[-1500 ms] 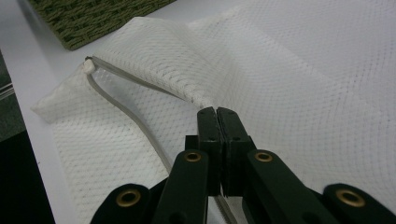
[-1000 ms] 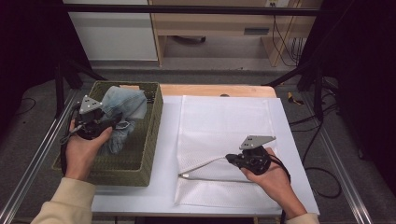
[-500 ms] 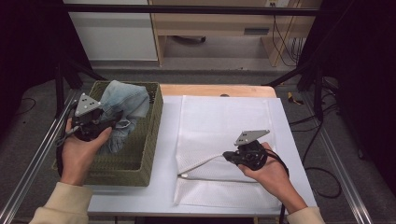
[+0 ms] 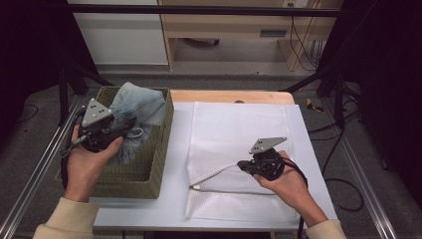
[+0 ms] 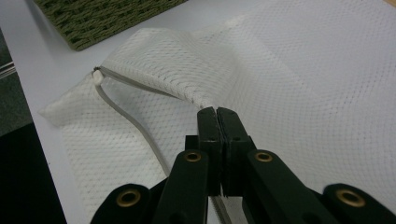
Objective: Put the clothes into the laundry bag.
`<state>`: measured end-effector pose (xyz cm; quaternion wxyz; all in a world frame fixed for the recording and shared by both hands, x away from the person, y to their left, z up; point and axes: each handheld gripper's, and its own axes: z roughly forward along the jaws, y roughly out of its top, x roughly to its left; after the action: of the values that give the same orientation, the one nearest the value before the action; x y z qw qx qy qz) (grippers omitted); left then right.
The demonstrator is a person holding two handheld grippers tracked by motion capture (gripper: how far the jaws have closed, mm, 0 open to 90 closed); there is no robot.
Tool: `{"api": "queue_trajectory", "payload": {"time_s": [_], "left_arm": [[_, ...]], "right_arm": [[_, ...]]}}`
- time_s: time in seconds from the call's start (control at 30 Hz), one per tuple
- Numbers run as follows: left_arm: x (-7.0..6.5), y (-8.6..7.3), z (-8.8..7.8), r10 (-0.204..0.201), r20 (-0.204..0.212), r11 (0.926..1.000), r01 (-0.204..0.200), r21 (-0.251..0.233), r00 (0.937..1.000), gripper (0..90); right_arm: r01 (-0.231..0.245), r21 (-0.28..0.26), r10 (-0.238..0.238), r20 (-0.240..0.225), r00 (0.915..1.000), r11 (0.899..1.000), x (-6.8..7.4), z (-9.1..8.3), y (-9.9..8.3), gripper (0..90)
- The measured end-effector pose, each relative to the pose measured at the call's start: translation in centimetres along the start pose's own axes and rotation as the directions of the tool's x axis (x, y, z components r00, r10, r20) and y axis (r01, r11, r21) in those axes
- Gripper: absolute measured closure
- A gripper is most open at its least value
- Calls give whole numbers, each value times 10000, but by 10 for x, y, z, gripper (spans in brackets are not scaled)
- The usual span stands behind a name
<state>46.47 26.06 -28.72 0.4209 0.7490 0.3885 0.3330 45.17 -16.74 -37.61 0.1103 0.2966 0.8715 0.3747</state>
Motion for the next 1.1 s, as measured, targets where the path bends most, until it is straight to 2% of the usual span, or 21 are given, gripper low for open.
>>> {"api": "queue_trajectory", "payload": {"time_s": [0.37,0.43,0.6,1.1], "left_arm": [[-4,1,0,95,60,10000,-94,-24,9999,588],[-5,3,0,281,67,9995,-280,-162,9996,589],[-11,5,-3,283,203,9995,-280,-145,9994,588],[-34,17,-7,727,672,9966,-698,-448,9951,587]], "right_arm": [[-1,-23,1,-39,10000,10000,0,0,0,893],[8,-34,-8,-48,10000,10000,0,0,1,893],[-31,-115,30,-105,9999,9999,0,0,1,893],[-124,-193,120,-177,9998,9997,-2,-4,1,893]]}}
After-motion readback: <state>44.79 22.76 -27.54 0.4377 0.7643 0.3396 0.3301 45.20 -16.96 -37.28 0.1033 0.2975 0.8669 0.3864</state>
